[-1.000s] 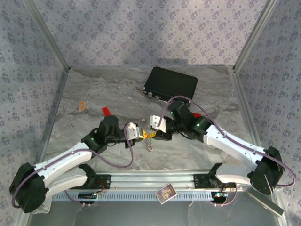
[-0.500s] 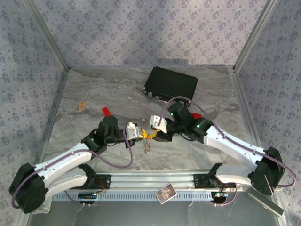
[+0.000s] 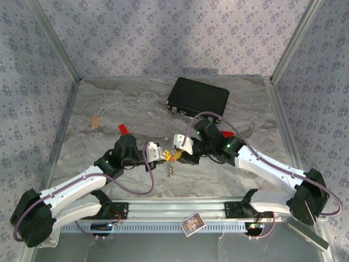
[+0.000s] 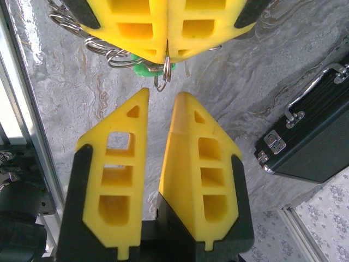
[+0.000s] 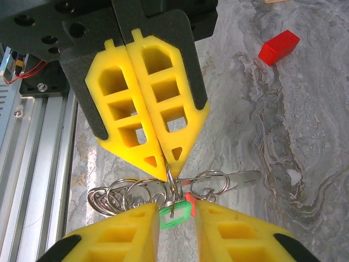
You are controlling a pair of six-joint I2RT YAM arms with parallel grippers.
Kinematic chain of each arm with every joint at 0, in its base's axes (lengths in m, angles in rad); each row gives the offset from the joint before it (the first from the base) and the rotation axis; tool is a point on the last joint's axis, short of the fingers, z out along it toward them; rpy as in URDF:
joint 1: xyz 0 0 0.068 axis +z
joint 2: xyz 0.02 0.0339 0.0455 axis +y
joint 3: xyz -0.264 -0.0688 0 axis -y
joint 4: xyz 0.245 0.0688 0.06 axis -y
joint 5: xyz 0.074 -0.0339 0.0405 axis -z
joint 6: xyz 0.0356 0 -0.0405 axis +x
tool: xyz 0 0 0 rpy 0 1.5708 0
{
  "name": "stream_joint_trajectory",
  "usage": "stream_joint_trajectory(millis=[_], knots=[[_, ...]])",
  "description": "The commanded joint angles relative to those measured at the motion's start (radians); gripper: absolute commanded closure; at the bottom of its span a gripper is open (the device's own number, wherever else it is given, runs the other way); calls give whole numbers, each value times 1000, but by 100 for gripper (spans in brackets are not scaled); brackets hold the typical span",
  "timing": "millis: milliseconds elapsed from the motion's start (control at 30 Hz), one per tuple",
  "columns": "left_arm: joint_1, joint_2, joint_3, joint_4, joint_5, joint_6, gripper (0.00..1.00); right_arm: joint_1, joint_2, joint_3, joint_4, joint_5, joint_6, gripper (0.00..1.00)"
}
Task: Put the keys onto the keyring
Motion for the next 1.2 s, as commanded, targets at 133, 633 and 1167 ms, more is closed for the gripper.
stream_joint_trajectory(millis=[133,633,1167], knots=[[-5,-23,13,48,24,-8,100,4,12,1,-2,-17,11,84],[-5,-15,16,58,24,-4,100,-15,11,5,-24,-31,4,100],[-5,-23,10,70,31,-11,100,-17,0,-28,-1,-29,12,95]])
